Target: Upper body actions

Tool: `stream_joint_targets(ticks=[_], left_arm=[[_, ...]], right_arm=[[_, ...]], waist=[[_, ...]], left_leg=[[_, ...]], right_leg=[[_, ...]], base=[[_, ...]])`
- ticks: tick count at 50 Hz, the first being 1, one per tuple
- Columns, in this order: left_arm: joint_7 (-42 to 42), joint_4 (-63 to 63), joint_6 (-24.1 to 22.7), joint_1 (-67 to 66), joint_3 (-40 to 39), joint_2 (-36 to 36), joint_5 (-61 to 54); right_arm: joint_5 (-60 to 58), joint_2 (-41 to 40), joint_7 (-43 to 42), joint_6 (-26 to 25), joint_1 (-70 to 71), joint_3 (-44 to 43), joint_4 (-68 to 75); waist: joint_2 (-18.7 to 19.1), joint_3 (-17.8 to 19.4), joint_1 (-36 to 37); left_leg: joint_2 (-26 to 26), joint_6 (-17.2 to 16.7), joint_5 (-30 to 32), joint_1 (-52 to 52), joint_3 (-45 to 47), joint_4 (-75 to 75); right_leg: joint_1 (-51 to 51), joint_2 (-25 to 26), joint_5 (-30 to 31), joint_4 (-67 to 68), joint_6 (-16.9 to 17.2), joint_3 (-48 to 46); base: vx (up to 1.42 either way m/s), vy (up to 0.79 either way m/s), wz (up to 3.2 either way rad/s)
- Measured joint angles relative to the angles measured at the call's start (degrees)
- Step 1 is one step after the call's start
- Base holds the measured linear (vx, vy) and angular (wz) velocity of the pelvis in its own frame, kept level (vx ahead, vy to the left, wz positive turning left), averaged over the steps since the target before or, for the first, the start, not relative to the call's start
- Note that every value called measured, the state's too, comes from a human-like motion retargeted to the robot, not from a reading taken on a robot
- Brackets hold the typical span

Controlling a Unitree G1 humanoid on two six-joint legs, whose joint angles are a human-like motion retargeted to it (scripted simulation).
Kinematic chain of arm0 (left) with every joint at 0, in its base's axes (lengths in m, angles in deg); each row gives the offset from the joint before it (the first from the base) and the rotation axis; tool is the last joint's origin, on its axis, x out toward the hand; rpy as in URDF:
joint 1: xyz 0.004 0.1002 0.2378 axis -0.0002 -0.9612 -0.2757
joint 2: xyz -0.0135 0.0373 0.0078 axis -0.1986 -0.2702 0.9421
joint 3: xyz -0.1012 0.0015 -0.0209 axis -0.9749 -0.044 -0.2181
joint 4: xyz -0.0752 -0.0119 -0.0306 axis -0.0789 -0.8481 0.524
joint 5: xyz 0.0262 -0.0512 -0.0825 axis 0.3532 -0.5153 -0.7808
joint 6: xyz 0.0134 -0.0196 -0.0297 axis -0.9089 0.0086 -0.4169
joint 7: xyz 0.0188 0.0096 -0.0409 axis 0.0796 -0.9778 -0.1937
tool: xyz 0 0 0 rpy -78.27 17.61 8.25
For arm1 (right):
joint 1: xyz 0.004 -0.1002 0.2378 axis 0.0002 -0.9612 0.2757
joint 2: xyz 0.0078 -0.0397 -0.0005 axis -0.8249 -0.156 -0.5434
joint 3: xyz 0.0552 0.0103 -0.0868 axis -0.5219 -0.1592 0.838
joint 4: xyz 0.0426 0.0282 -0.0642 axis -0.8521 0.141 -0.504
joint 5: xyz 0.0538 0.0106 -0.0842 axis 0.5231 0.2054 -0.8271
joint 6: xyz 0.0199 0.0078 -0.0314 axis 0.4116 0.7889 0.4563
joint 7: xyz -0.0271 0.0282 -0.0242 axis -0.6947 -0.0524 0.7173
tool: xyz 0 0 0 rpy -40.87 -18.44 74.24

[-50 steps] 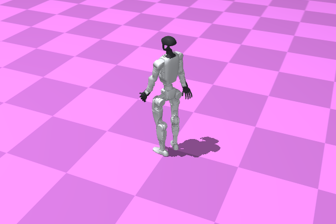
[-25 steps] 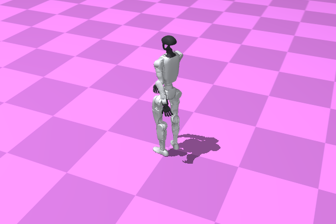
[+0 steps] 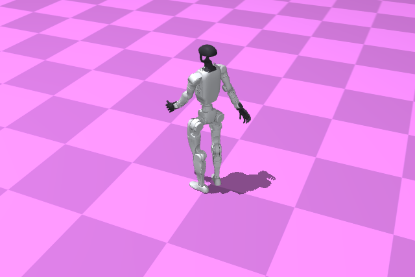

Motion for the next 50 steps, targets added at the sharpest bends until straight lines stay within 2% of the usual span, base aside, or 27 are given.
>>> stream_joint_targets(ticks=[5,7,10,11,17,23,26,32,35,38,40,41,42,43,44,45,50], left_arm=[[-0.7,-15.9,3.0,-4.4,-3.5,-2.1,0.4],[0.2,-23.6,7.0,-6.8,-4.9,-3.8,0.3],[2.0,-25.7,15.2,-15.1,-5.8,-5.7,-0.4],[2.0,-25.7,16.0,-18.2,-6.4,-6.0,-0.6],[5.6,-25.7,13.1,-34.1,-15.1,-7.4,4.5],[6.3,-25.7,17.2,-43.7,-18.3,-9.5,3.8],[6.7,-25.7,18.8,-44.0,-19.0,-10.1,2.5],[7.9,-25.4,15.4,-37.2,-19.5,-8.9,1.7],[6.8,-22.6,13.7,-32.7,-18.7,-7.0,0.0],[5.3,-19.7,12.4,-28.0,-17.3,-5.3,-1.2],[4.5,-17.7,12.2,-25.2,-16.4,-4.2,-1.4],[3.8,-16.9,12.3,-24.0,-15.3,-4.0,-0.9],[3.2,-16.2,12.4,-22.8,-13.8,-4.0,-0.5],[2.7,-15.6,12.5,-21.6,-11.6,-4.2,0.0],[2.7,-15.1,12.5,-20.8,-10.5,-4.4,0.4],[2.8,-14.6,12.4,-20.1,-10.0,-4.7,0.9],[3.5,-14.8,12.5,-18.0,-7.2,-5.6,2.1]], right_arm=[[-6.9,-5.6,3.0,3.7,9.1,8.3,0.0],[-10.0,-8.1,3.8,6.2,13.9,12.8,0.0],[-13.7,-11.7,6.7,9.9,21.6,18.9,-1.2],[-14.3,-12.9,8.6,11.1,23.5,20.3,-2.9],[-11.1,-17.6,21.5,16.4,30.1,23.8,-15.4],[-5.9,-19.0,27.6,17.8,31.7,23.4,-22.0],[-7.2,-18.2,26.5,17.7,31.0,23.6,-21.3],[-14.8,-15.6,18.8,14.6,28.3,22.5,-10.6],[-16.8,-13.7,14.7,10.6,27.0,21.0,-1.7],[-16.6,-10.7,13.4,4.3,22.5,19.7,0.0],[-16.4,-8.8,13.2,0.8,19.3,19.1,0.0],[-16.3,-7.9,12.8,-0.1,18.0,18.1,0.0],[-16.3,-7.0,12.4,-0.8,16.7,16.9,0.0],[-16.3,-6.2,11.8,-1.1,15.7,15.3,0.0],[-16.1,-5.6,11.4,-1.1,14.8,14.3,0.0],[-15.8,-5.1,11.0,-0.8,14.1,13.8,0.0],[-13.0,-3.4,10.4,1.9,12.6,8.4,0.0]], waist=[[0.4,-0.4,-0.4],[0.4,-0.5,-0.4],[0.4,-0.2,-0.5],[0.4,-0.2,-0.6],[0.6,-0.9,-1.3],[-0.1,-0.7,-1.2],[-0.6,-0.6,-0.9],[-1.2,-0.8,0.1],[-1.5,-0.6,0.5],[-1.9,-0.4,0.9],[-2.4,0.8,9.8],[-2.4,0.8,11.0],[-2.4,0.5,9.1],[-2.3,-0.4,0.9],[-2.1,-0.5,-0.2],[-1.8,-0.3,2.1],[-1.1,-0.9,-0.2]], left_leg=[[0.2,0.0,0.0,0.5,-0.1,-0.3],[0.2,0.0,0.0,0.7,-0.2,-0.4],[0.3,-0.1,-0.1,1.1,0.1,-0.5],[0.4,-0.1,-0.1,1.1,0.2,-0.5],[0.4,-0.2,-0.2,0.6,-0.2,-0.9],[-0.2,-0.2,0.2,0.2,-2.3,-0.8],[-0.6,-0.1,0.4,0.0,-3.2,-0.6],[-1.0,0.0,0.6,-0.9,-4.6,-0.1],[-1.2,0.0,0.8,-1.0,-5.1,0.1],[-1.5,0.0,1.0,-1.3,-5.5,0.1],[-0.5,1.5,2.8,-5.8,3.8,3.2],[-0.4,1.6,2.6,-5.3,4.8,2.8],[-0.7,1.2,2.2,-4.4,2.6,2.1],[-1.5,-0.4,1.2,-2.6,-6.0,1.0],[-1.6,-0.4,1.2,-2.4,-6.8,0.8],[-1.5,0.4,1.7,-3.1,-3.8,1.1],[-1.5,0.3,1.3,-2.6,-4.2,0.8]], right_leg=[[0.1,0.3,-0.1,0.1,-0.2,0.5],[0.2,0.5,-0.2,0.1,-0.3,0.8],[0.2,0.6,-0.2,0.2,-0.4,1.2],[0.0,0.6,-0.2,0.3,-0.4,1.3],[-1.2,0.3,-0.2,0.7,-0.2,1.6],[-0.3,0.0,-0.5,0.5,0.0,0.0],[0.3,-0.1,-0.7,0.3,0.1,-0.9],[0.9,-0.3,-0.9,-0.1,0.2,-2.2],[1.3,-0.4,-0.9,-0.3,0.2,-2.9],[1.6,-0.4,-0.9,-0.7,0.3,-3.7],[0.9,0.4,0.0,-0.8,-0.5,4.7],[0.6,0.6,0.2,-0.8,-0.6,5.7],[0.8,0.3,0.0,-0.8,-0.4,3.6],[1.7,-1.0,-0.7,-1.0,0.5,-4.8],[1.9,-0.9,-0.8,-1.1,0.5,-5.6],[1.6,-0.2,-0.6,-1.1,0.1,-2.8],[1.1,-0.4,-0.6,-0.8,0.1,-3.0]], base=[[0.00,0.00,0.00],[0.00,0.00,0.00],[0.00,0.00,0.00],[0.00,0.00,0.00],[0.01,0.00,0.03],[0.05,-0.02,0.32],[0.03,0.00,0.29],[0.02,0.02,0.22],[0.00,0.00,0.06],[0.00,0.00,-0.32],[0.02,0.00,-2.72],[-0.01,0.00,-1.26],[-0.06,0.00,2.75],[-0.07,0.01,3.31],[-0.06,0.01,1.83],[-0.03,0.02,-0.43],[-0.02,0.03,-0.15]])
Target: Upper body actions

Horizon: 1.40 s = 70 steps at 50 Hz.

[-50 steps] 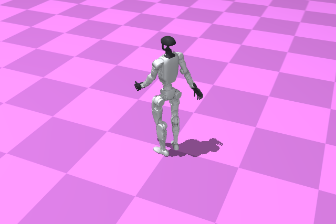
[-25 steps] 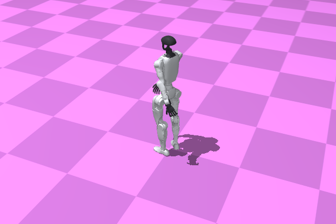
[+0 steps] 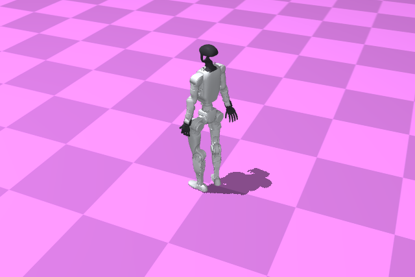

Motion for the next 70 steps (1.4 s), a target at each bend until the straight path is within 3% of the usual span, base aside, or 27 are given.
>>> stream_joint_targets(ticks=[9,20,35,38,40,44,50,55,63,70], left_arm=[[1.4,-6.6,1.7,-1.1,-1.8,-0.6,-0.7],[-1.4,-10.9,3.3,-6.0,-4.3,-1.9,1.1],[-1.8,-1.6,2.9,-8.8,-10.2,-3.6,-2.3],[-2.3,-0.7,2.5,-8.8,-10.4,-3.8,-1.8],[-2.6,-0.3,2.4,-8.6,-10.4,-3.9,-1.4],[-2.1,0.2,2.1,-9.6,-10.6,-3.8,-0.4],[-1.2,-1.1,2.5,-12.7,-11.9,-3.4,0.5],[-0.6,-3.7,3.3,-15.7,-13.3,-2.8,0.8],[-0.9,-8.0,4.7,-17.6,-15.0,-1.9,1.0],[-1.0,-7.3,5.0,-17.5,-15.1,-1.3,1.3]], right_arm=[[5.7,-2.5,-0.1,3.7,3.8,-1.6,-0.7],[-0.6,-6.2,0.1,7.2,5.8,4.1,-9.4],[2.0,-2.3,-1.8,6.6,3.7,-1.9,-4.5],[3.5,-1.0,-2.6,6.7,3.3,-3.6,-2.3],[4.5,0.0,-3.4,6.5,3.1,-4.3,-1.0],[5.0,1.6,-4.3,5.2,2.7,-4.4,0.0],[4.8,2.2,-4.5,4.8,3.0,-3.4,0.0],[4.1,1.0,-3.5,4.7,4.6,-1.4,0.0],[2.9,-2.5,-0.1,6.2,6.8,2.2,-3.9],[0.6,-3.9,0.9,7.2,7.9,4.2,-5.4]], waist=[[2.0,0.2,-1.6],[4.0,0.3,-3.4],[1.4,2.1,-4.8],[-0.5,2.8,-4.0],[-2.0,3.7,-3.5],[-2.0,6.0,-0.9],[0.2,9.6,4.2],[0.3,12.1,8.8],[-0.7,14.9,15.2],[-0.1,13.7,15.8]], left_leg=[[1.1,-0.1,-1.0,1.5,4.0,-0.5],[4.3,-1.9,-1.7,1.8,7.0,-0.8],[8.9,-6.4,1.7,0.8,5.4,5.7],[9.0,-4.7,2.7,-2.1,6.4,12.6],[8.4,-1.3,2.7,-4.5,6.4,18.4],[7.0,-3.8,3.2,-9.2,4.3,21.2],[6.5,-7.5,3.8,-17.3,1.2,11.4],[8.3,-8.7,2.4,-24.2,1.9,4.0],[13.2,-9.9,1.7,-33.0,3.9,5.2],[14.1,-9.6,1.1,-32.6,2.8,6.5]], right_leg=[[-2.0,0.4,0.8,1.2,-0.7,3.7],[-4.8,1.6,0.4,3.2,-1.3,7.3],[-1.3,5.9,-4.1,2.5,-4.1,8.5],[-0.9,4.6,-4.2,2.2,-4.4,9.0],[-0.3,3.3,-4.1,1.9,-4.7,8.6],[0.8,3.2,-3.8,1.7,-5.7,8.8],[3.4,5.0,-3.6,1.3,-6.8,9.8],[5.2,4.0,-3.1,0.9,-7.9,11.2],[5.1,0.4,-2.4,1.8,-8.8,15.0],[4.4,-0.5,-2.6,2.2,-8.5,16.2]], base=[[-0.06,0.04,-0.41],[-0.15,-0.02,-0.27],[-0.23,-0.06,0.20],[-0.21,0.01,0.08],[-0.26,0.02,0.13],[-0.24,0.07,-0.24],[-0.15,0.08,-0.47],[-0.10,0.09,-0.59],[-0.09,0.08,-0.58],[-0.05,0.09,-0.16]])
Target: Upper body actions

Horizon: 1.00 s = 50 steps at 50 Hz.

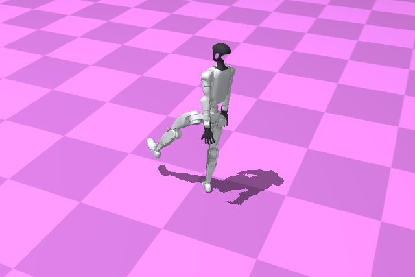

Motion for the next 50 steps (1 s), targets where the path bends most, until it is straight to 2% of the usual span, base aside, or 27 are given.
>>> stream_joint_targets(ticks=[8,20,28,30,32,34,38,41,50], left_arm=[[-0.8,3.7,-0.3,2.8,1.3,-0.8,-0.2],[-1.7,8.2,-2.0,6.8,4.4,-1.9,-0.1],[-1.3,8.6,-3.3,7.6,7.2,-1.0,1.3],[-1.1,8.4,-3.6,7.1,7.7,-0.8,1.9],[-0.7,7.7,-3.7,6.7,7.7,-0.7,2.3],[-0.3,6.7,-3.7,5.9,7.4,-0.6,2.6],[0.5,4.3,-3.4,4.6,6.5,-0.8,3.2],[0.6,3.4,-3.1,4.0,5.6,-1.4,3.4],[1.0,4.3,-2.7,3.1,1.9,-2.4,-0.4]], right_arm=[[0.4,0.8,-0.5,-0.3,-1.7,-2.6,1.7],[2.2,4.7,-3.6,-3.9,-7.2,-8.3,5.4],[4.1,5.9,-4.5,-3.8,-8.9,-10.9,5.4],[4.1,5.9,-4.5,-3.8,-8.5,-10.6,5.4],[3.7,5.8,-4.3,-3.6,-7.5,-10.2,5.4],[3.3,5.5,-4.1,-3.2,-6.5,-9.7,5.3],[3.4,4.0,-3.5,-1.9,-4.6,-8.4,4.4],[4.4,2.4,-2.5,-1.1,-3.5,-7.0,3.1],[4.9,-1.9,1.2,1.2,-1.7,-2.0,-0.2]], waist=[[1.9,-5.4,-4.8],[2.6,-11.0,-12.7],[3.0,-11.7,-15.7],[3.7,-11.5,-15.7],[4.8,-11.4,-16.2],[5.5,-11.6,-17.2],[5.9,-12.3,-19.5],[5.2,-12.3,-19.6],[0.3,-11.1,-13.3]], left_leg=[[-3.2,0.8,0.7,5.2,-2.9,3.6],[-7.4,3.2,2.4,20.3,-5.6,7.4],[-7.5,4.1,2.3,27.5,-5.6,4.2],[-7.5,2.7,3.6,29.4,-7.3,2.0],[-7.1,-0.2,4.2,30.9,-8.0,-0.3],[-6.6,-1.0,2.1,31.9,-5.7,-2.4],[-6.6,1.1,-1.6,32.5,-0.8,-5.0],[-7.3,2.1,-2.5,32.5,-1.4,-5.6],[-11.0,6.4,-4.8,33.6,2.1,-4.8]], right_leg=[[-2.1,1.7,-0.4,-0.6,0.9,-2.9],[-4.0,2.4,-1.6,-1.3,2.6,-8.7],[-4.7,2.7,-2.2,-1.3,3.8,-11.7],[-4.8,3.3,-2.3,-1.0,4.0,-11.6],[-4.9,4.4,-2.5,-0.8,4.2,-11.6],[-5.0,4.9,-2.6,-0.6,4.6,-11.8],[-5.3,4.8,-2.3,-0.4,5.7,-12.7],[-5.4,4.2,-1.7,-0.4,6.3,-12.8],[-5.5,-0.2,1.3,-0.1,7.9,-12.3]], base=[[0.00,0.03,0.47],[0.08,-0.04,0.61],[0.10,-0.08,0.56],[0.19,-0.06,0.12],[0.20,-0.04,0.14],[0.30,-0.04,0.26],[0.27,-0.09,0.31],[0.37,-0.10,0.00],[0.40,-0.07,-0.36]])
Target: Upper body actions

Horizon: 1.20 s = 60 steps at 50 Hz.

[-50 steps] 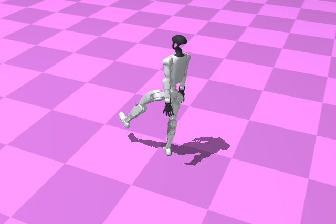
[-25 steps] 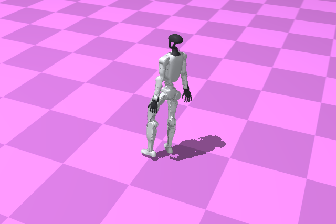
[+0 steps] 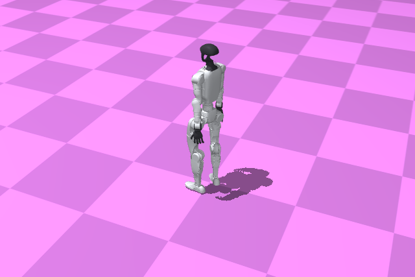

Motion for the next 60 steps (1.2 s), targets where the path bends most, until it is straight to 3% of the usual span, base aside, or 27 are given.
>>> stream_joint_targets(ticks=[13,19,22,27,37,42,48,60], left_arm=[[0.4,0.7,-0.6,0.5,-2.1,-0.8,-0.9],[0.4,0.9,-0.6,1.4,-2.9,-2.5,-1.8],[-0.1,0.3,-0.1,2.1,-2.1,-4.2,-1.8],[-0.7,0.2,0.2,4.8,0.7,-6.5,-0.9],[-0.3,2.7,-1.1,11.8,7.1,-6.2,-2.7],[0.0,4.7,-2.1,13.1,9.8,-4.6,-2.1],[0.1,4.5,-3.0,12.3,10.6,-2.9,-1.1],[1.2,-2.5,-1.8,4.7,7.2,-2.5,0.4]], right_arm=[[-1.6,0.7,1.3,2.4,0.3,0.6,-4.1],[-2.3,1.6,-0.9,3.3,-0.4,-0.7,-4.5],[-2.2,2.1,-1.7,3.5,-1.5,-2.1,-3.7],[-0.7,3.8,-2.9,3.5,-3.9,-4.9,-1.3],[3.9,5.7,-4.8,3.3,-7.6,-11.0,1.3],[6.9,5.3,-4.6,2.8,-8.4,-12.9,2.9],[6.0,4.4,-4.1,2.0,-8.3,-11.8,3.0],[3.0,2.8,-1.0,3.0,-6.3,-7.5,-5.5]], waist=[[-2.2,2.2,4.1],[1.1,3.0,0.6],[1.7,3.3,-2.1],[1.0,5.5,-4.9],[2.5,12.1,-11.8],[4.0,12.4,-14.0],[3.9,11.6,-15.0],[1.2,8.0,-10.7]], left_leg=[[-4.4,5.4,-3.3,2.6,3.5,0.6],[-0.7,6.7,-3.2,2.1,1.6,1.4],[0.0,7.2,-2.7,1.8,0.2,1.5],[-0.4,8.4,-2.2,2.9,-1.3,1.4],[0.9,11.0,-1.9,5.9,-4.7,2.3],[1.8,11.3,-1.8,5.4,-6.1,2.7],[1.0,11.4,-2.3,5.7,-6.7,3.3],[-2.1,11.2,-4.1,6.5,-2.3,3.3]], right_leg=[[-0.8,-5.0,5.2,3.2,2.2,1.0],[-8.6,-5.3,6.8,20.0,-2.8,6.7],[-12.6,-4.9,6.1,24.5,-2.7,7.0],[-19.3,-2.9,6.7,19.9,-3.8,7.8],[-35.6,0.1,3.7,10.5,-10.0,11.5],[-40.6,0.7,4.6,10.5,-11.3,14.7],[-37.7,0.0,6.2,10.5,-10.2,16.2],[-18.0,-0.8,11.9,10.4,-3.5,15.2]], base=[[0.41,0.03,-0.25],[0.27,-0.03,0.15],[0.22,-0.08,0.38],[0.14,-0.12,0.31],[0.00,-0.06,0.36],[0.02,0.02,0.27],[0.08,0.03,0.13],[0.06,-0.01,-0.34]])
